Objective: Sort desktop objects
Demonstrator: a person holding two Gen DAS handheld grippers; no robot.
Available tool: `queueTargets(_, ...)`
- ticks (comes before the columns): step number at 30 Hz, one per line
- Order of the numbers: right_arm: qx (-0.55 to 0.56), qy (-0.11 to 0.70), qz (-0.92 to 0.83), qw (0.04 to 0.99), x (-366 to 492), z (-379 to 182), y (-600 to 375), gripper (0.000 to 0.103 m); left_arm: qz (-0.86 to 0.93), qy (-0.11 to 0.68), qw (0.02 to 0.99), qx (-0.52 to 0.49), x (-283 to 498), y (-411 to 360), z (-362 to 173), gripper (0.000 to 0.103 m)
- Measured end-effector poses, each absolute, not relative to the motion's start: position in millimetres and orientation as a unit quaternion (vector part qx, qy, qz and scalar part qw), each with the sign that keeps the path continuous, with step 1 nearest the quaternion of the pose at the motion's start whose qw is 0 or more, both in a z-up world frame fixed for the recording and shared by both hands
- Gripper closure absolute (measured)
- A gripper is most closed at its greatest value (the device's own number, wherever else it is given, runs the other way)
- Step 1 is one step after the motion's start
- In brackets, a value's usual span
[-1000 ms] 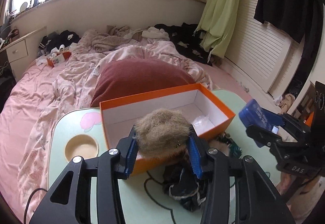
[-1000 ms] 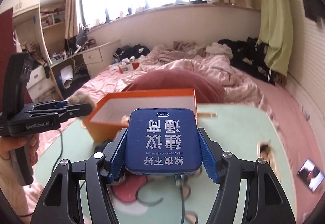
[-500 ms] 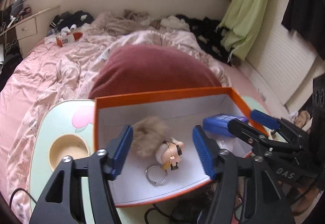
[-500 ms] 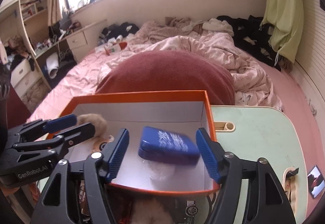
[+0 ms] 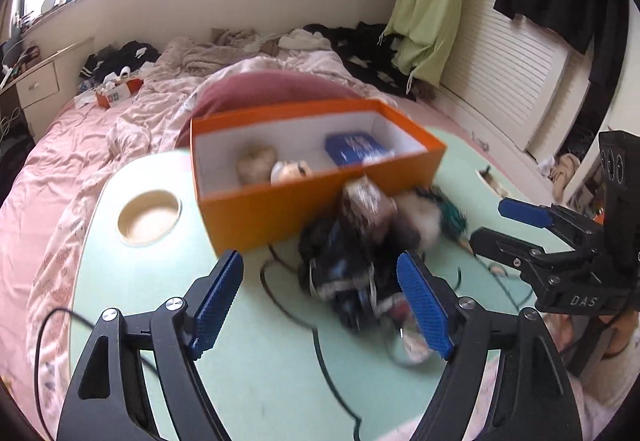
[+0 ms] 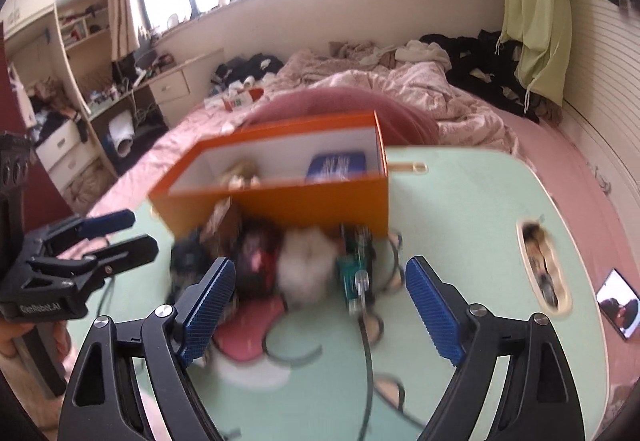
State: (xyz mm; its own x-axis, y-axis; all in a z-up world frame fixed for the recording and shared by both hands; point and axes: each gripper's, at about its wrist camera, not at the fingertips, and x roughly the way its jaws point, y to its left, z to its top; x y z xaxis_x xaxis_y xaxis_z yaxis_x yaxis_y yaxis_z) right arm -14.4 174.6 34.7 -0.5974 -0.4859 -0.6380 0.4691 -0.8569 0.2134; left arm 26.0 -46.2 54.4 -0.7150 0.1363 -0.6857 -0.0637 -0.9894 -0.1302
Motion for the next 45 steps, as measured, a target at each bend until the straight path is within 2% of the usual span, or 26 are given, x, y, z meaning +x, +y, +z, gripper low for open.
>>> queueTargets(7, 0.375, 0.042, -0.900, 0.217, 13, 8, 185, 0.016, 0.912, -0.040, 0.025, -0.407, 52, -46, 13, 0.024)
queueTargets(11, 0.396, 0.047, -0.894, 0.204, 5, -7, 183, 0.010, 0.923, -0.013, -0.005, -0.385, 57, -45, 3, 0.018)
queueTargets(13, 0.400, 0.053, -0.893, 0.201, 4, -11, 182, 0.001, 0.924, -0.016, 0.000, -0.382, 56, -45, 2, 0.014)
queueTargets(15, 0.399, 0.056, -0.892, 0.204, 4, -13, 182, 0.000, 0.923, -0.014, 0.005, -0.384, 55, -42, -1, 0.000)
queueTargets(45, 0.385, 0.056, -0.895, 0.215, 7, -15, 187, 0.000, 0.926, -0.014, 0.006, -0.377, 54, -43, -1, 0.000)
